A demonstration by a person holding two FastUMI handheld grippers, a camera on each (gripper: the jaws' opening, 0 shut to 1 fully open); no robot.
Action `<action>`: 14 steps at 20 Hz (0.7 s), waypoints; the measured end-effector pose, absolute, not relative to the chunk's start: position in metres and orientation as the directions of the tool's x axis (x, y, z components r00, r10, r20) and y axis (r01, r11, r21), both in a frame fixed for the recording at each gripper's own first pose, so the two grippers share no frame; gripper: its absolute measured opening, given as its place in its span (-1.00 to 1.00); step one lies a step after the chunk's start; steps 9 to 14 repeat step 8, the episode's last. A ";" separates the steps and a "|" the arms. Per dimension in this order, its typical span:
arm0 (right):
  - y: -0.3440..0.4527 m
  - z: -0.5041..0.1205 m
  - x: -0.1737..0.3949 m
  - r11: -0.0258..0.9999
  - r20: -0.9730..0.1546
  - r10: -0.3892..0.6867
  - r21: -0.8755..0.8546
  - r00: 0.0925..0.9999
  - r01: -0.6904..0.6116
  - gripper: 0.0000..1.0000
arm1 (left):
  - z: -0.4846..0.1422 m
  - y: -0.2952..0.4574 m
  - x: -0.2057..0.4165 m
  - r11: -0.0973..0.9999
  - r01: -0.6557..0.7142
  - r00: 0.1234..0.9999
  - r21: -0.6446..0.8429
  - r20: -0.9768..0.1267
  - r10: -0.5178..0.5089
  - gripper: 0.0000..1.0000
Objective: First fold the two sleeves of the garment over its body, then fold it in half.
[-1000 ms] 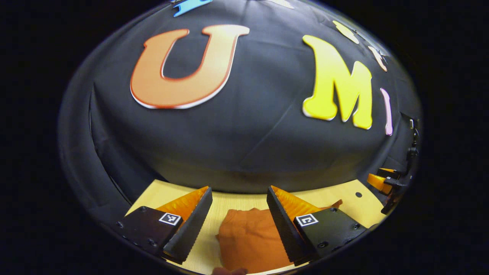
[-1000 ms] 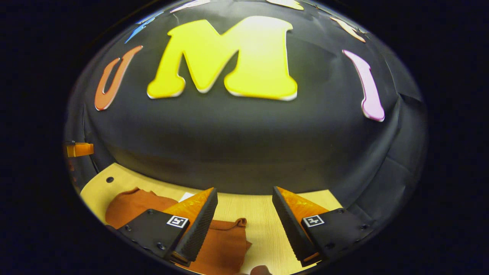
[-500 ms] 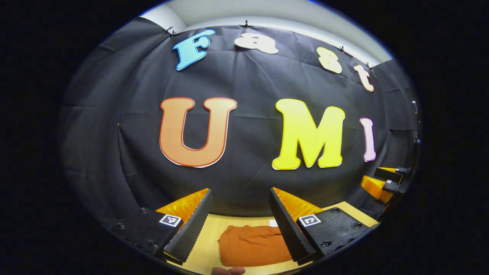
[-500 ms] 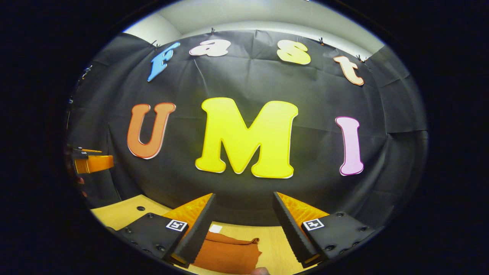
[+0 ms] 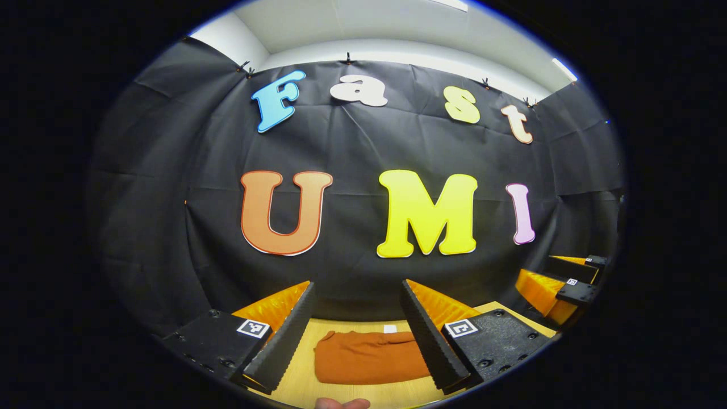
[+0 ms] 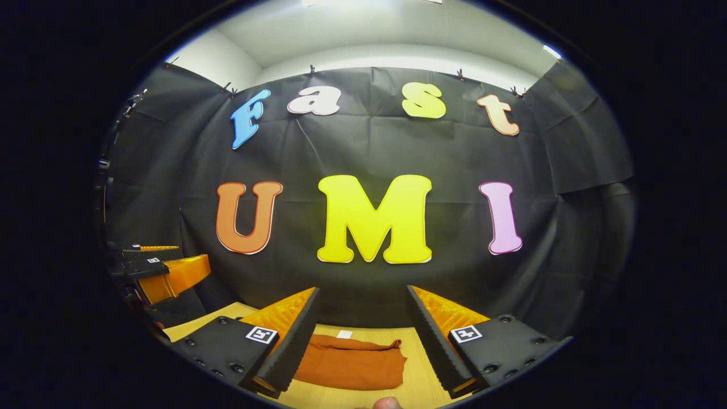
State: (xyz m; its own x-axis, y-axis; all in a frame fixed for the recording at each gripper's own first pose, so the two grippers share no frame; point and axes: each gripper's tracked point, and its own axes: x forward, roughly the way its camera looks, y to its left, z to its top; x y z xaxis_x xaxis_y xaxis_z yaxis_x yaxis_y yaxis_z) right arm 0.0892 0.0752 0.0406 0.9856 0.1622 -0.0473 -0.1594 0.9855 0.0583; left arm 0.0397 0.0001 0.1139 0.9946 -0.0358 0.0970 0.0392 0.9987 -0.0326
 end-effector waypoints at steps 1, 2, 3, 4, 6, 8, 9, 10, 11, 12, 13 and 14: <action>0.076 0.039 0.087 0.986 -0.049 0.160 0.062 0.986 -0.157 0.89 | 0.113 -0.003 0.038 0.998 0.044 0.995 -0.034 0.095 -0.041 0.92; 0.075 0.038 0.086 0.986 -0.053 0.160 0.057 0.986 -0.157 0.89 | 0.111 -0.005 0.036 0.999 0.045 0.995 -0.028 0.092 -0.042 0.92; 0.076 0.037 0.085 0.985 -0.056 0.165 0.052 0.985 -0.162 0.89 | 0.111 -0.006 0.036 0.999 0.047 0.995 -0.024 0.089 -0.045 0.92; 0.078 0.038 0.085 0.985 -0.054 0.169 0.050 0.984 -0.166 0.89 | 0.110 -0.007 0.035 0.999 0.048 0.995 -0.024 0.086 -0.046 0.92; 0.078 0.038 0.085 0.984 -0.053 0.173 0.051 0.984 -0.170 0.89 | 0.108 -0.007 0.033 0.998 0.049 0.996 -0.034 0.082 -0.047 0.92; 0.080 0.037 0.084 0.983 -0.054 0.180 0.050 0.982 -0.177 0.89 | 0.105 -0.006 0.033 0.998 0.041 0.997 -0.039 0.073 -0.038 0.92; 0.080 0.037 0.084 0.983 -0.054 0.180 0.050 0.982 -0.177 0.89 | 0.105 -0.006 0.033 0.998 0.041 0.997 -0.039 0.073 -0.038 0.92; 0.080 0.037 0.084 0.983 -0.054 0.180 0.050 0.982 -0.177 0.89 | 0.105 -0.006 0.033 0.998 0.041 0.997 -0.039 0.073 -0.038 0.92; 0.080 0.037 0.084 0.983 -0.054 0.180 0.050 0.982 -0.177 0.89 | 0.105 -0.006 0.033 0.998 0.041 0.997 -0.039 0.073 -0.038 0.92; 0.080 0.037 0.084 0.983 -0.054 0.180 0.050 0.982 -0.177 0.89 | 0.105 -0.006 0.033 0.998 0.041 0.997 -0.039 0.073 -0.038 0.92; 0.080 0.037 0.084 0.983 -0.054 0.180 0.050 0.982 -0.177 0.89 | 0.105 -0.006 0.033 0.998 0.041 0.997 -0.039 0.073 -0.038 0.92; 0.080 0.037 0.084 0.983 -0.054 0.180 0.050 0.982 -0.177 0.89 | 0.105 -0.006 0.033 0.998 0.041 0.997 -0.039 0.073 -0.038 0.92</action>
